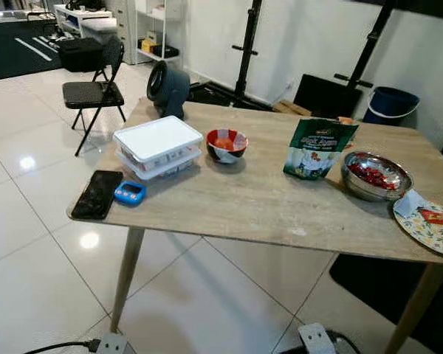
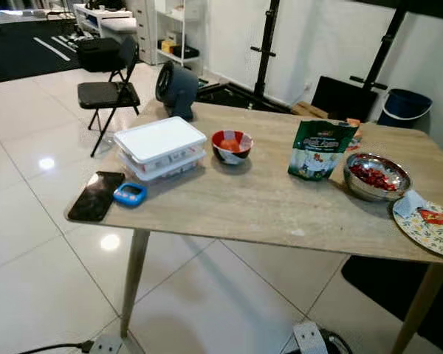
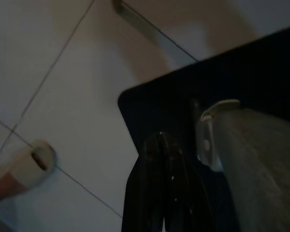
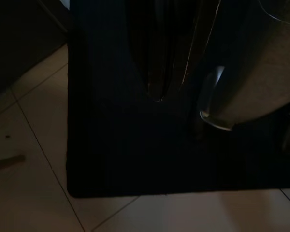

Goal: Restocking fridge

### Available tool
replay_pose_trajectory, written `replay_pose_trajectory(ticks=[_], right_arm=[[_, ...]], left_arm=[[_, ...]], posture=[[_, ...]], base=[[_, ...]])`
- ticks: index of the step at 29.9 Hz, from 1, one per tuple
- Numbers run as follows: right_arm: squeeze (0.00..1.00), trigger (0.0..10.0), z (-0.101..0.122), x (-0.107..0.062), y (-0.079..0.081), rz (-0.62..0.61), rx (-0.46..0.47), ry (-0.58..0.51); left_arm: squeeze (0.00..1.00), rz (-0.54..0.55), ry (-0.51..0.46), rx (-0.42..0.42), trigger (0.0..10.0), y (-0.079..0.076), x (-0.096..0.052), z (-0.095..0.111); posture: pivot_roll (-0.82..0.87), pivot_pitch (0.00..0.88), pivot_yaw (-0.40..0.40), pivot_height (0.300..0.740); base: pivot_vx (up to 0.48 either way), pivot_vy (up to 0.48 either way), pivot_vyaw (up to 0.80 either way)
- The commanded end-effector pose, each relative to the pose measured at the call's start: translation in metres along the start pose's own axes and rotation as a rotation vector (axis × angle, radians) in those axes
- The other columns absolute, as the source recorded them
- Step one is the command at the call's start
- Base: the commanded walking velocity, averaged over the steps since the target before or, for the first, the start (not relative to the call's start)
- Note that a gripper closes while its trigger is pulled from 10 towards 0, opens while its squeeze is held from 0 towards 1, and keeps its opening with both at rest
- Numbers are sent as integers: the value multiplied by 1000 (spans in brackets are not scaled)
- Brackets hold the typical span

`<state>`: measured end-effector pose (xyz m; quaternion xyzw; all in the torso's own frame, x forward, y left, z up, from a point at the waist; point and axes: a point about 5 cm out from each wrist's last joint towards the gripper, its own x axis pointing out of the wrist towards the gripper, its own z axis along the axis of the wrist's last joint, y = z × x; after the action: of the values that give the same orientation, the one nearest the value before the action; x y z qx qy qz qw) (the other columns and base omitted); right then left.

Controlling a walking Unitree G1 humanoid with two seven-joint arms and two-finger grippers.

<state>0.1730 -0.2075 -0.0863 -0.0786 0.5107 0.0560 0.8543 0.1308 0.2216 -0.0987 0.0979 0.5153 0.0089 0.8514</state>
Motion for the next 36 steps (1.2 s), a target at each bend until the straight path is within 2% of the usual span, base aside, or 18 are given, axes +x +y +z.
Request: replay_pose_trajectory(ticks=[1,3,7,9,12,15,21,36], right_arm=[[0,10000,0,0,-1,3,23,-4],[0,10000,-5,-1,-3,-17,68,1],[0,10000,-10,-2,-5,-30,78,14],[0,10000,-15,-3,-5,-36,96,23],[0,10000,-27,-4,-4,-55,133,54],[0,10000,-27,-4,-2,-56,140,49],[0,10000,-21,-4,-8,-68,154,23],[0,10000,-27,-7,-17,-89,136,37]], left_arm=[[0,-25,66,16,10000,-6,-3,-19],[0,-53,76,48,10000,-14,-3,-20],[0,-64,69,60,10000,-18,-2,-17],[0,-72,56,66,10000,-20,-1,-12],[0,-93,3,90,10000,-27,3,9],[0,-109,-10,119,10000,-29,4,16],[0,-145,4,189,10000,-36,3,13],[0,-163,20,199,10000,-44,2,8]], posture=[[75,0,-75,740],[67,0,-59,740],[66,0,-48,740],[72,0,-48,740],[52,0,-34,740],[33,0,-27,740],[-7,0,-15,740],[-16,0,-39,740]], base=[[0,0,0],[0,0,0],[0,0,0],[0,0,0],[0,0,0],[0,0,0],[0,0,0],[0,0,0]])
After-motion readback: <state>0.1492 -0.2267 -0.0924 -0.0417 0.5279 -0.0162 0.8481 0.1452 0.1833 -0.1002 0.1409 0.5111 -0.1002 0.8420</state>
